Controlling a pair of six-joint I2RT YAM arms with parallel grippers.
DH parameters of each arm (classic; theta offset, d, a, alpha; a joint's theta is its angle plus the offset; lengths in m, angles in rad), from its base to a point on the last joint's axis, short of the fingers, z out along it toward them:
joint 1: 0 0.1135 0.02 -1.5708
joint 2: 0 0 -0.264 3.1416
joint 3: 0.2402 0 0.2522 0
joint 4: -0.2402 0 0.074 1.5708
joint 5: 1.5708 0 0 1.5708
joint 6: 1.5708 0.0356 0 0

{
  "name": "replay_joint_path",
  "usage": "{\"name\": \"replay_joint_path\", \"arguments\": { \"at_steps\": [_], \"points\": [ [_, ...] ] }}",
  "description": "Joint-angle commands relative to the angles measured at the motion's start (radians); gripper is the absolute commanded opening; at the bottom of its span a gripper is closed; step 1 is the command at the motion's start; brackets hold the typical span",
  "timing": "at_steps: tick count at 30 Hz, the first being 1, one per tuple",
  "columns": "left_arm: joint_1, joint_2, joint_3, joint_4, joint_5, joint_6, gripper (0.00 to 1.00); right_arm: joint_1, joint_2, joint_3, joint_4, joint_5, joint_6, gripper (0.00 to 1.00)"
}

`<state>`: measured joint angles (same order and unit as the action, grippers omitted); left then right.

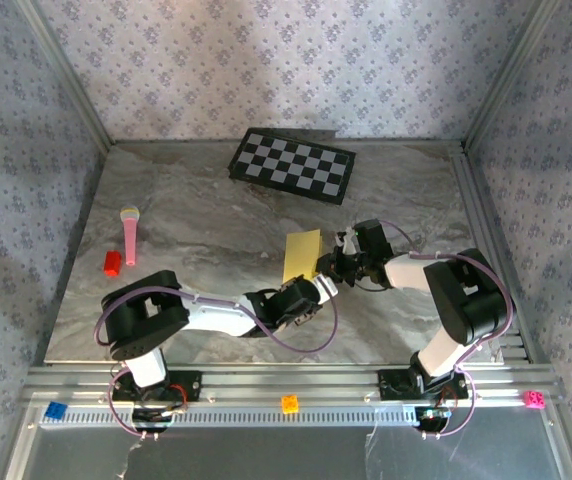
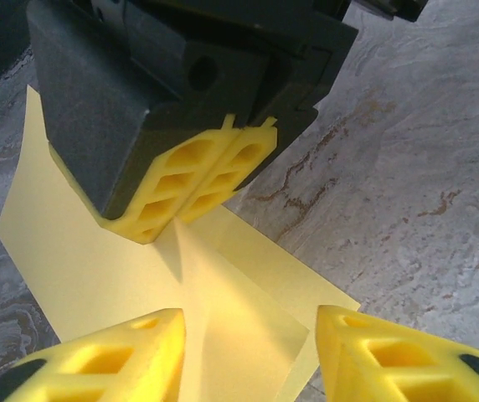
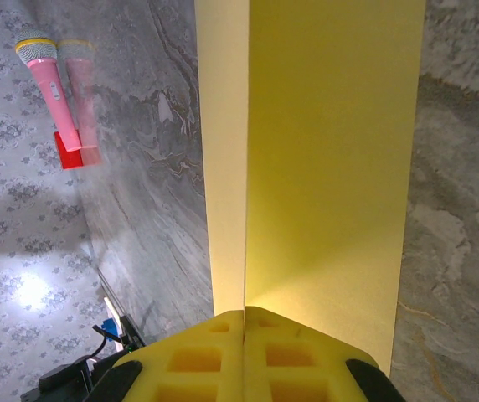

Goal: Fold a paper plane with a square sheet of paper (pick it up from the middle)
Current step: Fold the triangle a second time at the center of the table.

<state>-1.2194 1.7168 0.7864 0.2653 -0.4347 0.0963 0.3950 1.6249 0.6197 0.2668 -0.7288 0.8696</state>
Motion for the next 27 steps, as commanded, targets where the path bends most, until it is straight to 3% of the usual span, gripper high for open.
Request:
{"name": "replay_joint_path", "arguments": {
  "at_steps": [1,9,15,19,27],
  "points": [
    [-0.005,0.001,-0.001,0.007,0.0,0.016,0.38,0.001,-0.011,-0.003,0.011,0.014,0.012,0.06],
    [-0.004,0.0,-0.002,0.009,-0.008,0.014,0.14,-0.003,-0.024,-0.009,0.009,0.014,0.011,0.07],
    [0.017,-0.012,-0.001,-0.019,0.025,-0.015,0.03,-0.006,-0.037,-0.014,0.005,0.02,0.011,0.1],
    [0.052,-0.041,0.004,-0.052,0.104,-0.069,0.0,-0.015,-0.056,-0.027,0.004,0.039,0.013,0.16],
    [0.182,-0.099,0.033,-0.141,0.404,-0.207,0.0,-0.07,-0.162,-0.058,-0.116,0.13,-0.024,0.3]
  ]
}}
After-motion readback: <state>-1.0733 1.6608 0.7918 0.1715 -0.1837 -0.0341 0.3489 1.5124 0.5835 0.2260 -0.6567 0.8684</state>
